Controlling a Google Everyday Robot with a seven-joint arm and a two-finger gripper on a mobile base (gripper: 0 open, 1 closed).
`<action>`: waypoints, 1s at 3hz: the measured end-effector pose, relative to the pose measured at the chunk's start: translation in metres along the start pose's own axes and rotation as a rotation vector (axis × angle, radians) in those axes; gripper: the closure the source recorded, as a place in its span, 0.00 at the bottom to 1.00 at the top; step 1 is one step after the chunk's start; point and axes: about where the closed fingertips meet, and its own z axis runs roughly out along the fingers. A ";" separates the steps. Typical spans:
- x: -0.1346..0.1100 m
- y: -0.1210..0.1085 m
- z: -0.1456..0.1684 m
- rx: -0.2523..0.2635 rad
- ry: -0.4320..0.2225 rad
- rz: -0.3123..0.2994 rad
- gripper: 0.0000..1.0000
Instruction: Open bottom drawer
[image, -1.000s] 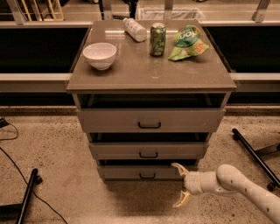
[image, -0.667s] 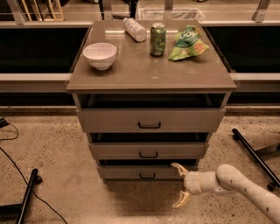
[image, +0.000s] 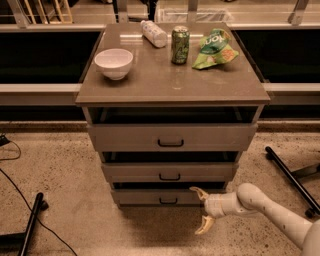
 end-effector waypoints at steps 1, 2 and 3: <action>0.036 -0.003 0.019 -0.043 0.016 -0.049 0.00; 0.060 -0.010 0.033 -0.059 0.049 -0.079 0.00; 0.083 -0.024 0.043 -0.013 0.107 -0.056 0.00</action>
Offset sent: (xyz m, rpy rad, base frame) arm 0.0463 -0.0154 -0.0910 -0.1226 -0.0571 0.0982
